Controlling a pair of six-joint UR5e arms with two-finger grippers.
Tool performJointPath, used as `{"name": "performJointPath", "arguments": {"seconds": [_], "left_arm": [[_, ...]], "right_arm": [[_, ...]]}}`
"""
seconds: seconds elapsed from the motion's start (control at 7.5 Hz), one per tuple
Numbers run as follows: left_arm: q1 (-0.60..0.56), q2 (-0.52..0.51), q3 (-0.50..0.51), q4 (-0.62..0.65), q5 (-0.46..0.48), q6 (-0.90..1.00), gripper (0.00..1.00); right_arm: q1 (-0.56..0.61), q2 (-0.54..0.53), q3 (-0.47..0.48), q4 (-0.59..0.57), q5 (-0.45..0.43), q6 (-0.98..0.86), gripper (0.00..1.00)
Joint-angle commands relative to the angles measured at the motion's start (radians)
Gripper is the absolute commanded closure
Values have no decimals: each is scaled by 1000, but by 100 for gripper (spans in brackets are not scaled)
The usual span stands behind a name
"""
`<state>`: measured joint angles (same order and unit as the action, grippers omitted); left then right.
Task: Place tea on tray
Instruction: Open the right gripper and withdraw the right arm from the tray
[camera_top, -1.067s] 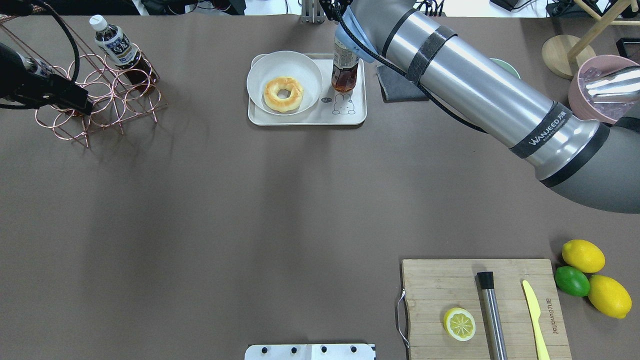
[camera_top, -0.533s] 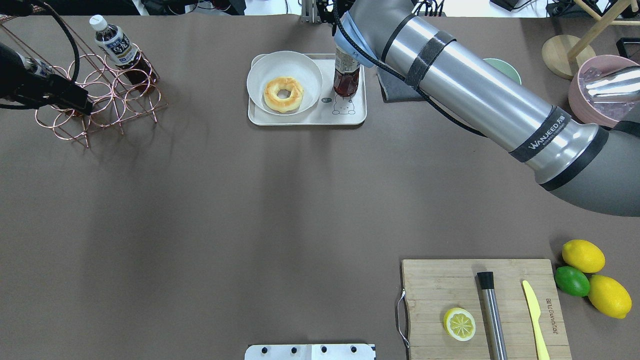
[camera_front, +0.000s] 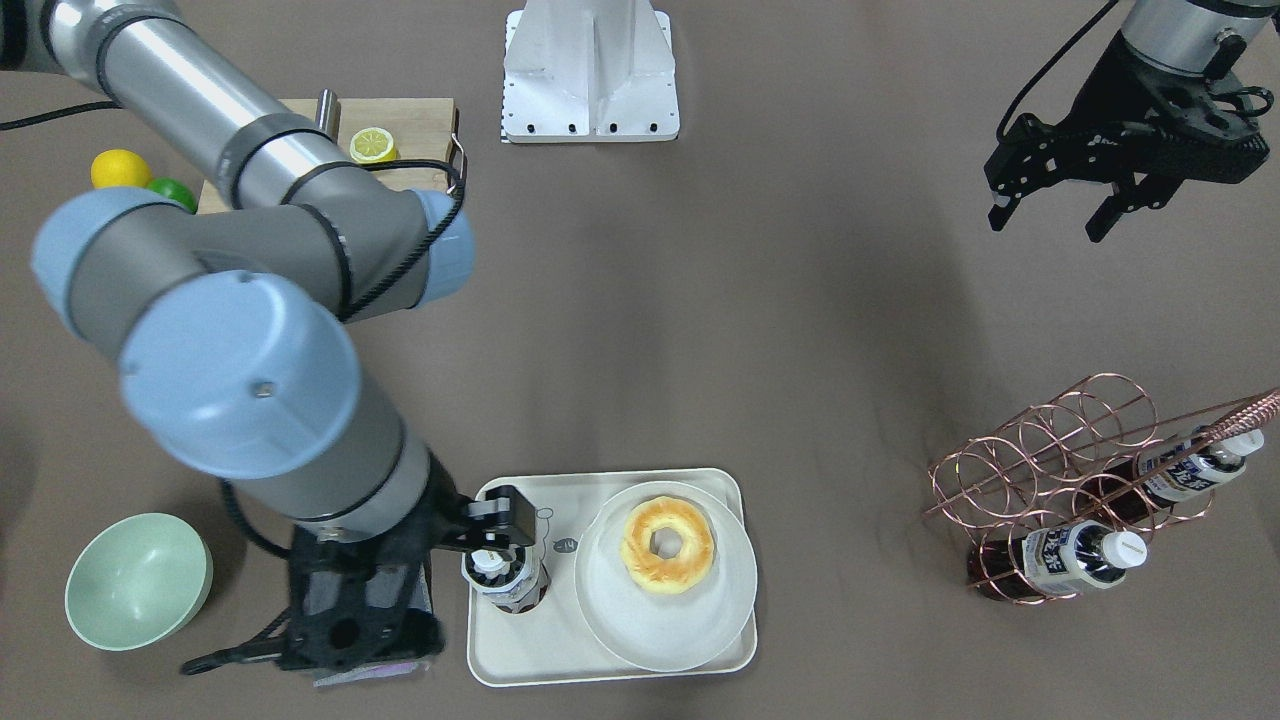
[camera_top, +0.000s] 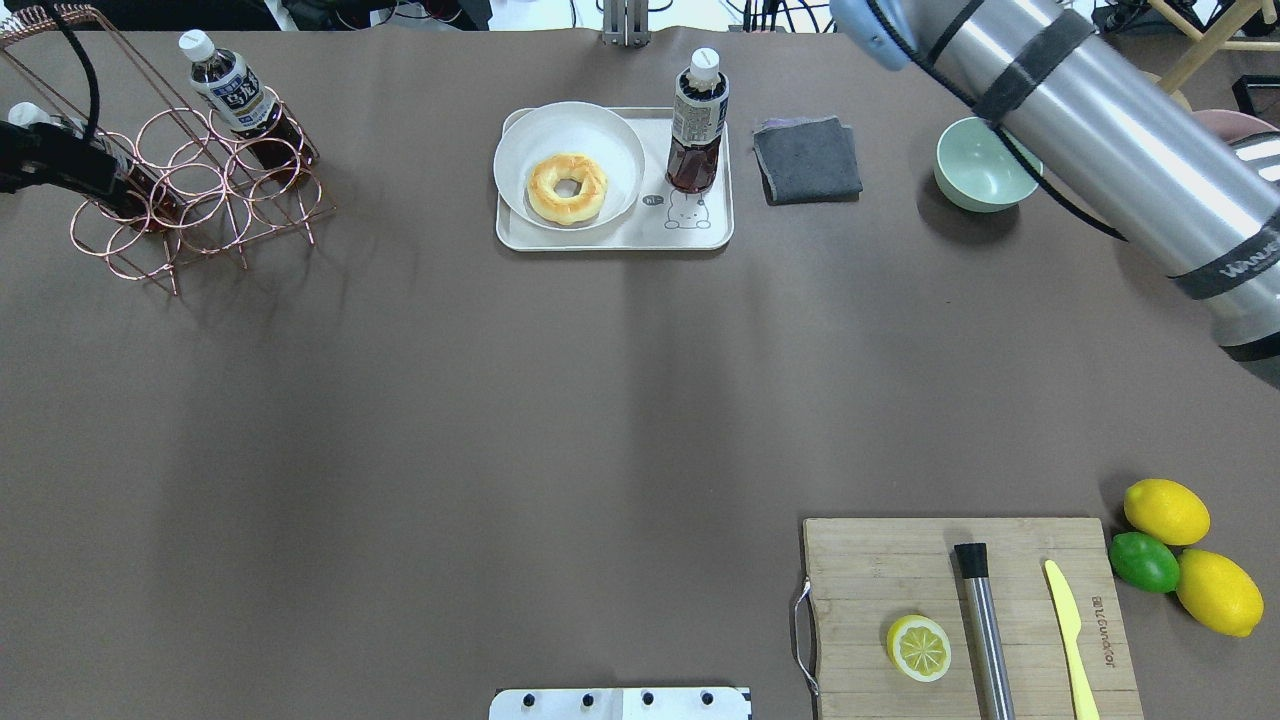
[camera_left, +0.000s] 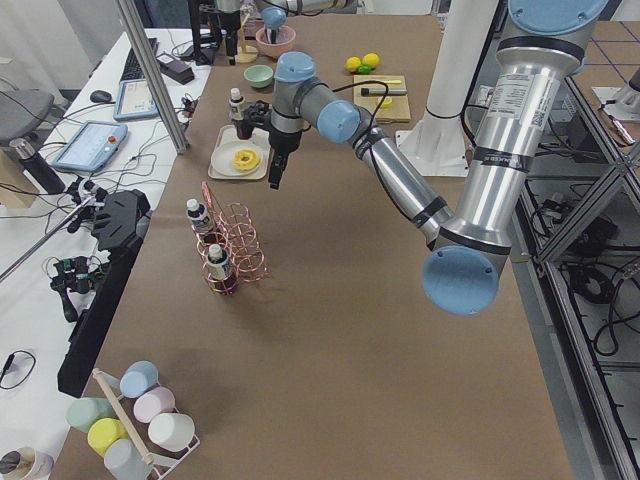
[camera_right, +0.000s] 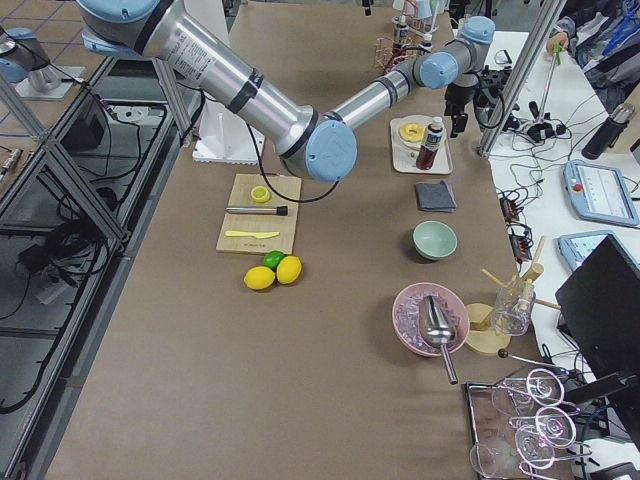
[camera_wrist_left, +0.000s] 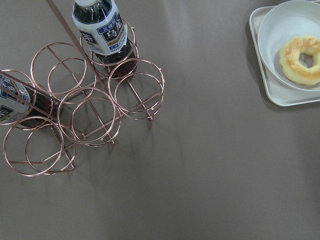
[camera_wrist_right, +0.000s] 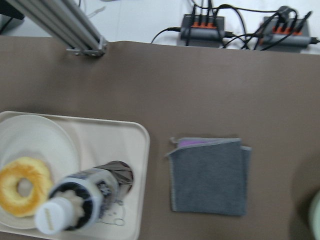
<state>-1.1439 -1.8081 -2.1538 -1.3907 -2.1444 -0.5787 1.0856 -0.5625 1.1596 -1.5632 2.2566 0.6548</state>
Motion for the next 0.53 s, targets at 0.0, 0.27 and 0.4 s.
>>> {"name": "performJointPath", "arguments": {"seconds": [0.0, 0.27, 0.4], "left_arm": [[-181, 41, 102, 48, -12, 292, 4], [-332, -45, 258, 177, -146, 518, 4], [-356, -42, 306, 179, -216, 577, 4]], "right_arm": [[179, -287, 310, -212, 20, -395, 0], [355, -507, 423, -308, 53, -769, 0], [446, -599, 428, -314, 57, -925, 0]]}}
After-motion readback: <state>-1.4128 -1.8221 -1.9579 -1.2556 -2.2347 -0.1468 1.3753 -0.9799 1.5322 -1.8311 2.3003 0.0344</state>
